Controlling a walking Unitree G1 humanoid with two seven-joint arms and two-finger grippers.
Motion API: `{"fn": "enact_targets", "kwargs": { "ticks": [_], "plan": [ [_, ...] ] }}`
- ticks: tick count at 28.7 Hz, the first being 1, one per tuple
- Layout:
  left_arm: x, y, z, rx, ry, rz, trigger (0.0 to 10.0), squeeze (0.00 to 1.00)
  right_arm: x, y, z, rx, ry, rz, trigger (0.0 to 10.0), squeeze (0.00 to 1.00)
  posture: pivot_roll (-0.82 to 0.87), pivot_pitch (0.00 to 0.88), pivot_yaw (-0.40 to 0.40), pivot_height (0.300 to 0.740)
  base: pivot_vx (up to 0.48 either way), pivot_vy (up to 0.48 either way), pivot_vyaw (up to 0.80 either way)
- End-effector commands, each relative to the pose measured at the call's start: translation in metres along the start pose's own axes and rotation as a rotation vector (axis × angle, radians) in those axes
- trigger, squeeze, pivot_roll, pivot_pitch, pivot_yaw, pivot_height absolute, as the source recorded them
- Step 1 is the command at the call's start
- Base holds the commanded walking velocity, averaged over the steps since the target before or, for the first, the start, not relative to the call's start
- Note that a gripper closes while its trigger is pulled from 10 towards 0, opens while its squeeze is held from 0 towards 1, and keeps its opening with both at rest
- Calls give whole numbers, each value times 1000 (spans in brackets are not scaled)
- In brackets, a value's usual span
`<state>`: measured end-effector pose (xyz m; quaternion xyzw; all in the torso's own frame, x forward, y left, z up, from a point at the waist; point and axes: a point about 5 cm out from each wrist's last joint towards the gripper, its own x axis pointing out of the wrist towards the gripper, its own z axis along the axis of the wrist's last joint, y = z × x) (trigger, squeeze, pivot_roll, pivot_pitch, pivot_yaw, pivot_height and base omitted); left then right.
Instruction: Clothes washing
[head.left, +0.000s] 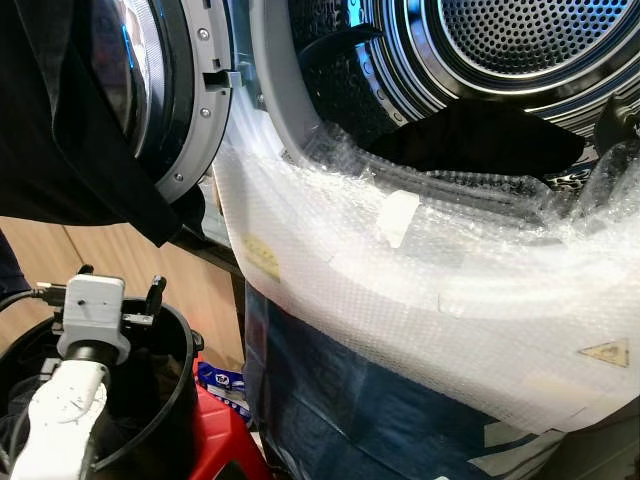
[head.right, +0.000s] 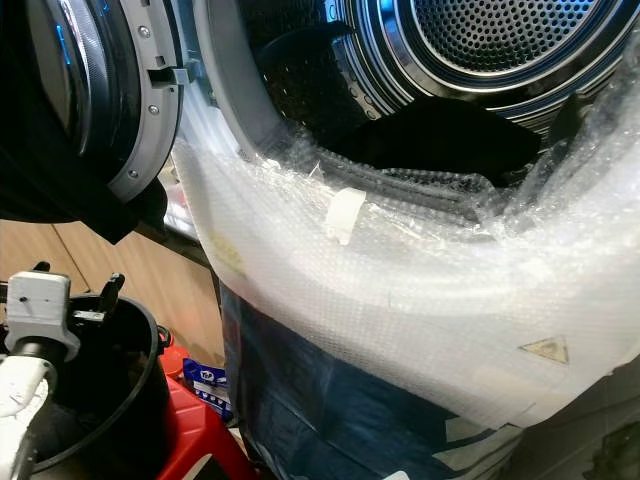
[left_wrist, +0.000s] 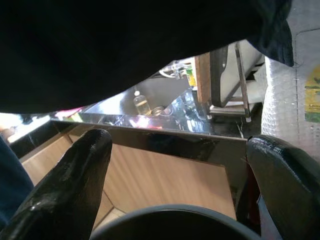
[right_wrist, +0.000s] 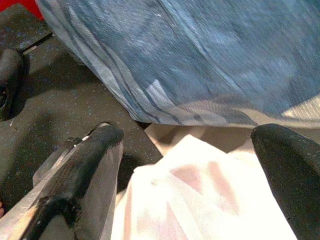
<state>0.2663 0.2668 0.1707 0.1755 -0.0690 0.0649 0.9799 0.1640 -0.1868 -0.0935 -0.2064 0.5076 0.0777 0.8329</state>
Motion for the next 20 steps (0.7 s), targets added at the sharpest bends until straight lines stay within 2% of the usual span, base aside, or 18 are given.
{"fn": "enact_targets", "kwargs": {
  "ticks": [1, 9, 12, 13, 17, 18, 19, 20],
  "plan": [
    [-3, 13, 3, -4, 16, 4, 10000, 0, 0, 4, 1, 3, -7, 1, 10000, 0, 155, 7, 0, 740, 0, 0, 0],
    [-10, 37, -3, 54, 105, -44, 10000, 0, 1, 9, 12, 6, -33, 12, 10000, 0, 164, 0, 6, 740, 0, 0, 0],
    [-15, 54, -8, 43, 163, 23, 10000, 0, 1, 9, 18, 1, -49, 10, 10000, 0, 173, 0, 4, 740, 0, 0, 0],
    [-16, 59, -11, 24, 186, 75, 10000, 0, 1, 9, 18, -2, -50, 15, 10000, 0, 176, 2, 5, 740, 0, 0, 0],
    [-18, 57, -22, -64, 261, 160, 10000, 0, 1, 8, 19, -14, -49, 8, 10000, 0, 178, 7, 2, 740, 0, 0, 0],
    [-19, 56, -27, -100, 292, 197, 10000, 0, 1, 8, 19, -14, -49, 9, 10000, 0, 178, 8, 1, 740, 0, 0, 0],
    [-20, 53, -35, -184, 347, 253, 10000, 0, 1, 8, 19, -7, -49, 8, 10000, 0, 176, 12, 1, 740, 0, 0, 0],
    [-20, 51, -38, -222, 371, 267, 10000, 0, 1, 8, 18, -5, -48, 8, 10000, 0, 174, 13, 5, 740, 0, 0, 0]
  ]
}}
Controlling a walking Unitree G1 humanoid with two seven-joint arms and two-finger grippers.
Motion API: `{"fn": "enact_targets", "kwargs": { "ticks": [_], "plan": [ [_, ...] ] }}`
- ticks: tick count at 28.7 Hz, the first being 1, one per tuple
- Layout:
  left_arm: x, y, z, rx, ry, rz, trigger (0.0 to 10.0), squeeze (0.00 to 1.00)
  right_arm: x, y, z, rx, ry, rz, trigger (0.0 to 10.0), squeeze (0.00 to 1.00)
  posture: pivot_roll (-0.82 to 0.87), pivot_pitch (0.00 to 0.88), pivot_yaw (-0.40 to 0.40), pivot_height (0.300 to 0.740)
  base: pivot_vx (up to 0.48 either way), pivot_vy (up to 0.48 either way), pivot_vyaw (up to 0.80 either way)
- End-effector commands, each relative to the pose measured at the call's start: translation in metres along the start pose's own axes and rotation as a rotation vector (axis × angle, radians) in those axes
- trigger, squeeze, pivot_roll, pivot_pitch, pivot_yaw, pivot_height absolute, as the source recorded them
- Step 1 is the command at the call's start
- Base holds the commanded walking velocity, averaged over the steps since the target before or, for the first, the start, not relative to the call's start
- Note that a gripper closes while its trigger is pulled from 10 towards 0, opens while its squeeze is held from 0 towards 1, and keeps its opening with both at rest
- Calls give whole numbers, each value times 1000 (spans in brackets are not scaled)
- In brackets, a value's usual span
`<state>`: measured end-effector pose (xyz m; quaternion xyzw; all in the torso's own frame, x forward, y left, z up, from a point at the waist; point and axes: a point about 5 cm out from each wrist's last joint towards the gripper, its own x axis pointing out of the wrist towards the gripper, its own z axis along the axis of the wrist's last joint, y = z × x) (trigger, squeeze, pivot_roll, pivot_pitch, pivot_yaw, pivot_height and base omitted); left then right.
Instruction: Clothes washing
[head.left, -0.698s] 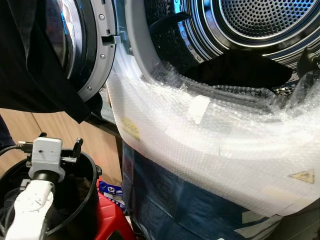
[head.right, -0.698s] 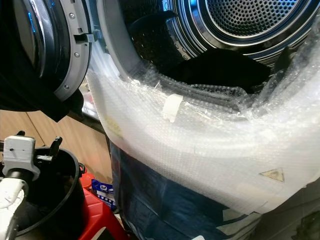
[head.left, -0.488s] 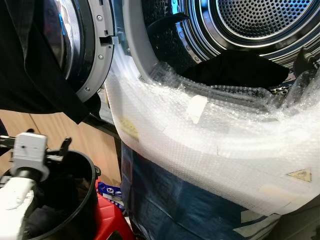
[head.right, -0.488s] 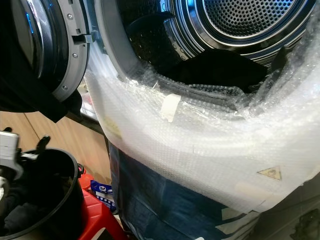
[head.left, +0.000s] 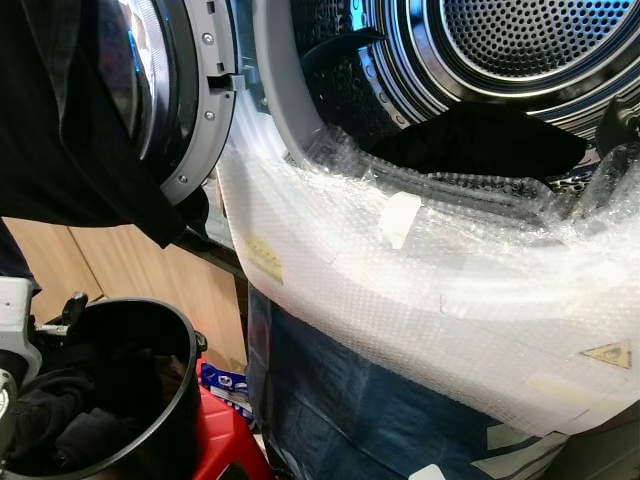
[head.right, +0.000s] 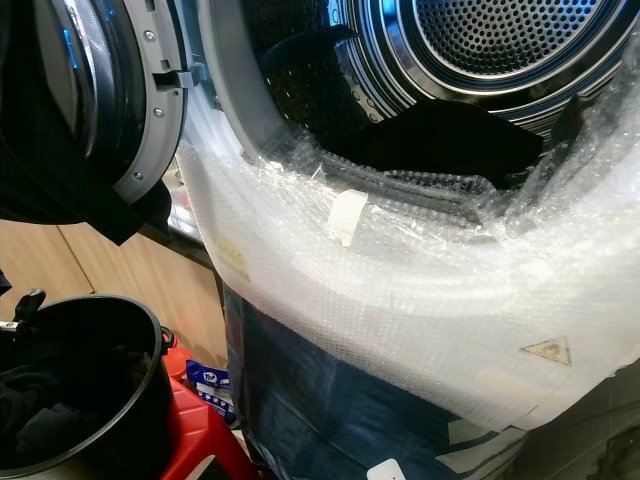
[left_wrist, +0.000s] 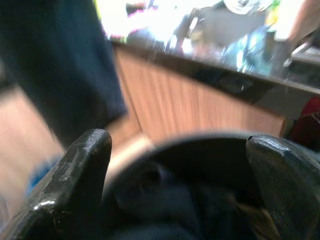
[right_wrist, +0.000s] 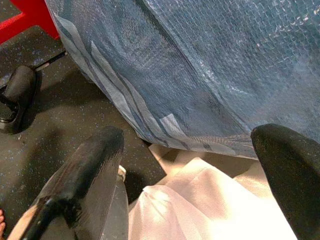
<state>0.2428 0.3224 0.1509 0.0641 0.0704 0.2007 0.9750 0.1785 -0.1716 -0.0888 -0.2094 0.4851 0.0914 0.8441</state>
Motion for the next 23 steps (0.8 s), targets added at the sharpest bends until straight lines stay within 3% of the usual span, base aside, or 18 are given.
{"fn": "enact_targets", "kwargs": {
  "ticks": [1, 5, 8, 10, 23],
  "plan": [
    [2, 0, -2, -52, 50, 15, 10000, 0, 0, 0, -2, 11, 7, -1, 10000, 0, 175, 13, 5, 740, 0, 0, 0],
    [2, 9, 2, -19, 73, -1, 10000, 0, 0, 0, -4, 12, 10, 1, 10000, 0, 178, 22, 7, 740, 0, 0, 0],
    [-1, 26, -7, -89, 151, 68, 10000, 0, -1, 0, -9, 15, 24, 2, 10000, 0, 197, 32, 12, 740, 0, 0, 0],
    [-3, 30, -13, -141, 200, 94, 10000, 1000, -1, 1, -10, 19, 28, 1, 10000, 0, 198, 31, 13, 740, 0, 0, 0],
    [-2, 21, -34, -139, 370, 56, 10000, 1000, 0, 4, -4, 13, 9, 14, 10000, 0, 186, 7, 24, 740, 0, 0, 0]
  ]
}}
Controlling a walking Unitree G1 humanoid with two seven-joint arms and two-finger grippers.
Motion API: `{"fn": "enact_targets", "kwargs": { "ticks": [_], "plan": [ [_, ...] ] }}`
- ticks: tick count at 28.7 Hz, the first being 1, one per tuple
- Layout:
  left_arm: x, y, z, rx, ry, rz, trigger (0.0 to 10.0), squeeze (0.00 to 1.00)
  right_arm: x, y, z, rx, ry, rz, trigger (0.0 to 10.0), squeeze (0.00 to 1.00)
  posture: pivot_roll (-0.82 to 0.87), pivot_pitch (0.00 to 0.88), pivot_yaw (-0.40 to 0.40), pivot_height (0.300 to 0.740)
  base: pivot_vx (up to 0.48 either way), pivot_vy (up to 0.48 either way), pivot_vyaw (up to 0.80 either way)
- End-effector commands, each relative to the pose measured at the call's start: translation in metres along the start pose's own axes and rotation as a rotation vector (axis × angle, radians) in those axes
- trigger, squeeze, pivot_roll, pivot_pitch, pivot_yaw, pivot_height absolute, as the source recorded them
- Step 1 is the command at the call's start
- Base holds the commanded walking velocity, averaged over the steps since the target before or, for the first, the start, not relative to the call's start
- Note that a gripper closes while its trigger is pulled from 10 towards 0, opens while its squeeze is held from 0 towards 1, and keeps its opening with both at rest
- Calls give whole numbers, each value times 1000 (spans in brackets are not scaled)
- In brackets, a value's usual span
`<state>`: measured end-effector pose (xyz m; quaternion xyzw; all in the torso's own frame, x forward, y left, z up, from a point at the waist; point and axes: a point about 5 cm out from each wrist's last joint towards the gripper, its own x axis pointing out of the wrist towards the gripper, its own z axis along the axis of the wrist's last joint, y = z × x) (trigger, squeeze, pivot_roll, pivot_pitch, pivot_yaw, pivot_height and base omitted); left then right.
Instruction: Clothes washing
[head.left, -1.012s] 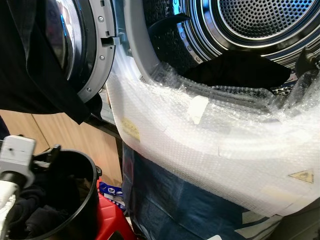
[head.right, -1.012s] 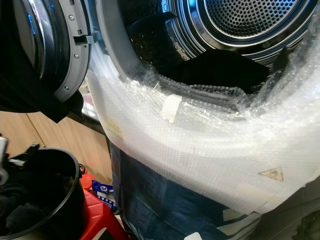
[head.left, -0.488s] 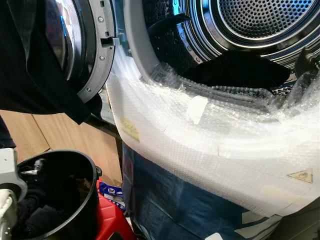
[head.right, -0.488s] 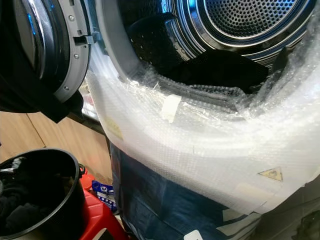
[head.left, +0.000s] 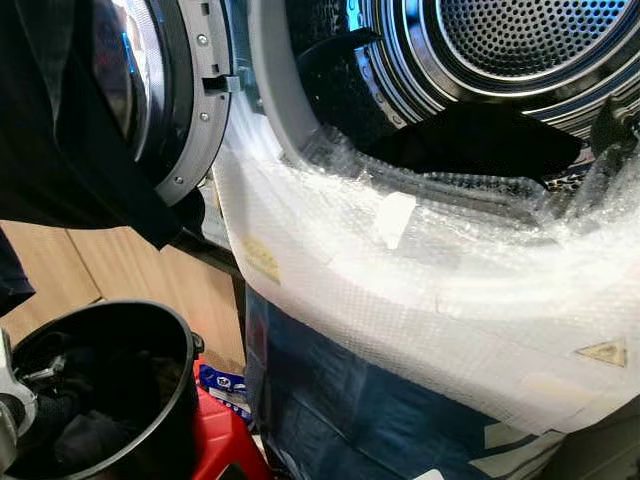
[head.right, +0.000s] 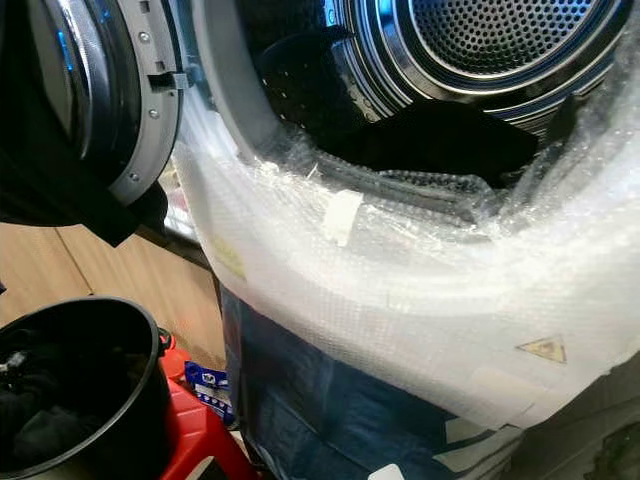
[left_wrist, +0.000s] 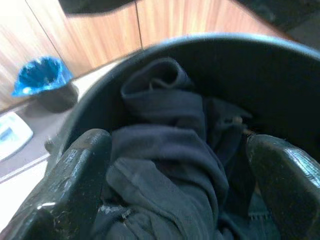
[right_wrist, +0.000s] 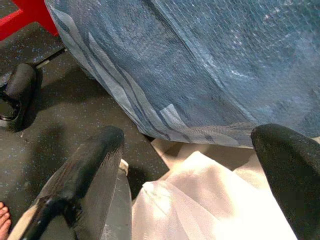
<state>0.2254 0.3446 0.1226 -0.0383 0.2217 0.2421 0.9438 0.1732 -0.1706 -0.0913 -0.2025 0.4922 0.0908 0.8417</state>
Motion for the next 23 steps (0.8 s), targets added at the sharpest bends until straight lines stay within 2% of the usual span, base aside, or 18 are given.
{"fn": "enact_targets", "kwargs": {
  "ticks": [1, 13, 23],
  "plan": [
    [2, -2, -2, -5, 35, -1, 10000, 1000, 0, 1, 1, 0, -4, 5, 10000, 0, 186, 0, 25, 740, 0, 0, 0],
    [0, 7, -12, 20, 108, 67, 10000, 1000, 0, 2, 1, 3, -4, 30, 10000, 0, 187, 0, 28, 740, 0, 0, 0],
    [0, 0, -23, 48, 150, 59, 10000, 1000, 0, 0, -1, -1, -1, 25, 10000, 0, 182, 0, 28, 740, 0, 0, 0]
  ]
}}
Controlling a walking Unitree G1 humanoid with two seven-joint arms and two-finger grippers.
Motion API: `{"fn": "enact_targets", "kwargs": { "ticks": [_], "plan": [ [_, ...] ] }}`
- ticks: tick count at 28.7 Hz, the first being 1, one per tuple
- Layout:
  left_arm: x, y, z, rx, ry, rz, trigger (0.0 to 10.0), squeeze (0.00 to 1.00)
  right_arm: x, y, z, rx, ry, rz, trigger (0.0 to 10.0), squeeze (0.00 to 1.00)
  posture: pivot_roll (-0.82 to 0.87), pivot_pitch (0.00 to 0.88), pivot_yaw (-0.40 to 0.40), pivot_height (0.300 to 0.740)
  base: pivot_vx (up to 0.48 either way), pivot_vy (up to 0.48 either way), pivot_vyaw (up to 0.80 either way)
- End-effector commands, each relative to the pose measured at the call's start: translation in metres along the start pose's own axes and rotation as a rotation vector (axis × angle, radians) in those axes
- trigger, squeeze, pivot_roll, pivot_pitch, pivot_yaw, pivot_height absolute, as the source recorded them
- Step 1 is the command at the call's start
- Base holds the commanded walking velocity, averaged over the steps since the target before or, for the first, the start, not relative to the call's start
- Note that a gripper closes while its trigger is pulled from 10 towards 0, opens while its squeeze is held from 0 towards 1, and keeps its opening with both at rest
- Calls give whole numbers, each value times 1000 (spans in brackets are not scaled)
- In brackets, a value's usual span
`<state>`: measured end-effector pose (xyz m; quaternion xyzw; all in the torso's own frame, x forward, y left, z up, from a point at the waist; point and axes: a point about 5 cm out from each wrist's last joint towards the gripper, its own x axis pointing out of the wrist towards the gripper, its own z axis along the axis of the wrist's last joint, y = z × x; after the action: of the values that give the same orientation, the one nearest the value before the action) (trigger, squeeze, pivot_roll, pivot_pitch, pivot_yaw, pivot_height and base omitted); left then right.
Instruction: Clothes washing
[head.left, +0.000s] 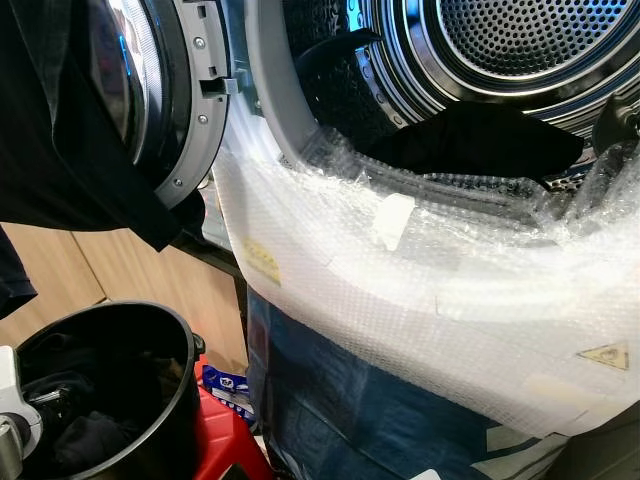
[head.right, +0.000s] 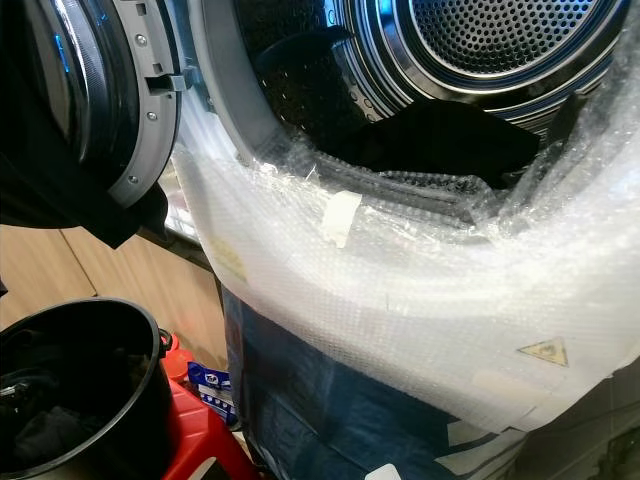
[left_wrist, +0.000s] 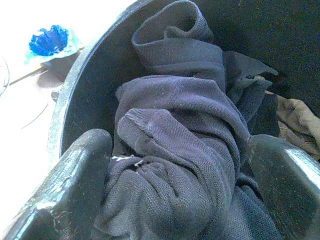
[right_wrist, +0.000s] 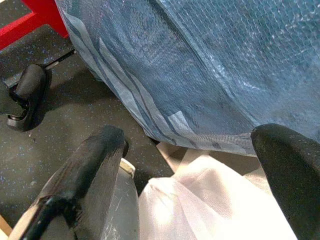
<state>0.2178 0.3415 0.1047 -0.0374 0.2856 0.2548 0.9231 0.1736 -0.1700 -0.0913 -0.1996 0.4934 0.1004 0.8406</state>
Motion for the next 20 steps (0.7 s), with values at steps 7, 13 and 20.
{"fn": "enact_targets", "kwargs": {
  "ticks": [7, 13, 20],
  "plan": [
    [1, -1, -9, 41, 44, 31, 10000, 47, 0, -2, 0, -4, -4, 8, 10000, 0, 183, 0, 26, 740, 0, 0, 0],
    [2, 2, -17, 36, 75, 45, 10000, 0, 0, -4, 2, -28, -14, 18, 10000, 0, 182, 0, 25, 740, 0, 0, 0],
    [5, 5, -20, 42, 77, 54, 10000, 0, 0, -3, 5, -48, -22, 25, 10000, 0, 180, 0, 24, 740, 0, 0, 0]
  ]
}}
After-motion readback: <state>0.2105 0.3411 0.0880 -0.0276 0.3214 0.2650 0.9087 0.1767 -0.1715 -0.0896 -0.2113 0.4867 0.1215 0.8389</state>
